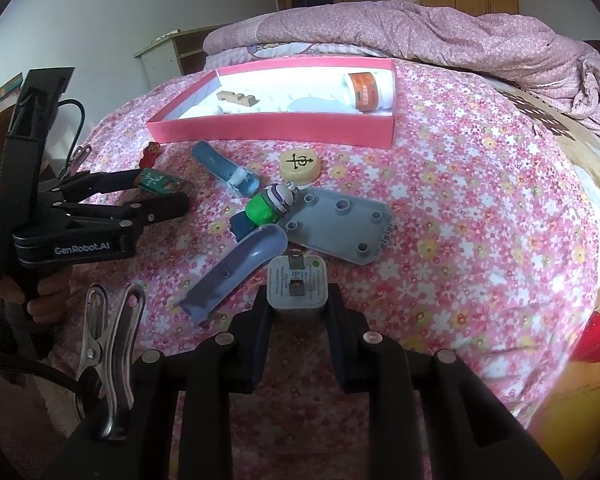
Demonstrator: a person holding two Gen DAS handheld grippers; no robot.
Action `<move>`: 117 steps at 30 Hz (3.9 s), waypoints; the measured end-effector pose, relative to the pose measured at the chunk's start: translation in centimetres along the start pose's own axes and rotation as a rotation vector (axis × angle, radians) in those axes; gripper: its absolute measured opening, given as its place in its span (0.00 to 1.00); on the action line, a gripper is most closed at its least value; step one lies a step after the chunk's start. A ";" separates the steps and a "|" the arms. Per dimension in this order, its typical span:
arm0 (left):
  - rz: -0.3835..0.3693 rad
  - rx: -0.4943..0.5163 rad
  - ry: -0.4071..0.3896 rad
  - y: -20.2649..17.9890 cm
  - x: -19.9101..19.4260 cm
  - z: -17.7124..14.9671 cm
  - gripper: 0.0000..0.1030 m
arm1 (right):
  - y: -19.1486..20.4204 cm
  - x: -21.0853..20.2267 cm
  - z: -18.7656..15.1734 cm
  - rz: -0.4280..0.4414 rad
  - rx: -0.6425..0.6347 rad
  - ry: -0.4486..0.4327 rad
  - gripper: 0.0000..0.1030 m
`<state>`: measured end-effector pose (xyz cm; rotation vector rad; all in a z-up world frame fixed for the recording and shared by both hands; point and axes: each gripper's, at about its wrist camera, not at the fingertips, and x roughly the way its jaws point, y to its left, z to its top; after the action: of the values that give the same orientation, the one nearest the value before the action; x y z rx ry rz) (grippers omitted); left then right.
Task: Organize rigid objects
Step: 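Grasp the teal cartoon tube with left while right grasps the white plug adapter, then carry the tube and plug adapter over the white box with both grippers, then lower tube and adapter into the box and open both grippers, then move both grippers back toward the curved pieces beside the box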
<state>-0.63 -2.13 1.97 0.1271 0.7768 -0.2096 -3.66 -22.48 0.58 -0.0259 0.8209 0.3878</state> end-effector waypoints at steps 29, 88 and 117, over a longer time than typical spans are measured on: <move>0.078 -0.139 -0.075 5.7 4.0 10.6 0.82 | -1.7 -1.4 2.9 0.008 0.041 -0.056 0.26; 0.125 -0.084 -0.012 5.4 8.8 10.9 0.85 | -4.8 10.8 22.9 -0.094 0.036 -0.057 0.27; -0.037 -0.100 -0.037 1.8 0.3 7.8 0.85 | -3.2 0.4 11.9 -0.011 0.077 -0.048 0.37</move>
<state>5.34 -1.87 7.31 0.0144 0.7515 -0.2079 6.13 -23.30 8.07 0.0502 0.7869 0.3453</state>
